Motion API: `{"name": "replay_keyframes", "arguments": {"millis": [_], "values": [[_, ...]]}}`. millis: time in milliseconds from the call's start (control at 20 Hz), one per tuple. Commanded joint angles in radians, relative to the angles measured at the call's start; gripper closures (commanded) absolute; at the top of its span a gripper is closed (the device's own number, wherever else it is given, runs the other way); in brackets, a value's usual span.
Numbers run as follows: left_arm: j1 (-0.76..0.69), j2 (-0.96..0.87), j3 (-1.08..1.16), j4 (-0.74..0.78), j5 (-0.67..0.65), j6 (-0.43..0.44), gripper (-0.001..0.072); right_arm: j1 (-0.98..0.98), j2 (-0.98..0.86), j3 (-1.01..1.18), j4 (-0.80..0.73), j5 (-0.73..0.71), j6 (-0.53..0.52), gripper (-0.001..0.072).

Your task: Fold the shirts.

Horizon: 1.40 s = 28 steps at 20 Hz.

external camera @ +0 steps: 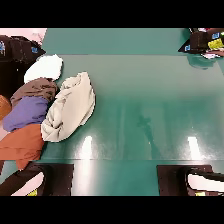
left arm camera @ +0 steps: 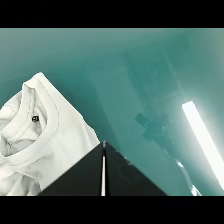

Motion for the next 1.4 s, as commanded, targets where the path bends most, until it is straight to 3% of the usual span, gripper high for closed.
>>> {"name": "replay_keyframes", "arguments": {"millis": [0,400,650,700,750,800,1100,1350], "values": [[0.0,0.0,0.0,0.0,0.0,0.0,0.0681,0.001,0.0,0.0,0.0,0.0,0.0,0.0693],[0.0,0.0,0.0,0.0,0.016,0.0,0.0681,0.001,0.0,0.001,0.0,0.0,0.0,0.0693],[0.0,-0.001,-0.006,0.005,0.128,0.001,0.0679,0.002,0.0,0.0,0.003,-0.038,0.0,0.0693],[0.0,-0.002,-0.017,0.02,0.129,0.001,0.0534,0.006,0.0,0.001,0.007,-0.056,0.0,0.0693],[0.0,-0.002,-0.043,0.046,0.137,-0.001,0.0183,0.007,0.0,0.0,0.006,-0.063,0.0,0.0693],[0.0,-0.004,-0.08,0.066,0.152,-0.003,0.0093,0.008,0.0,0.0,0.008,-0.063,0.0,0.0693],[0.0,-0.186,-0.378,0.117,0.211,-0.009,0.0092,0.008,0.0,0.0,0.008,-0.051,0.0,0.0693],[0.0,-0.427,-0.402,-0.005,0.209,-0.008,0.0093,0.008,0.0,0.0,0.008,-0.052,0.0,0.0693]]}}
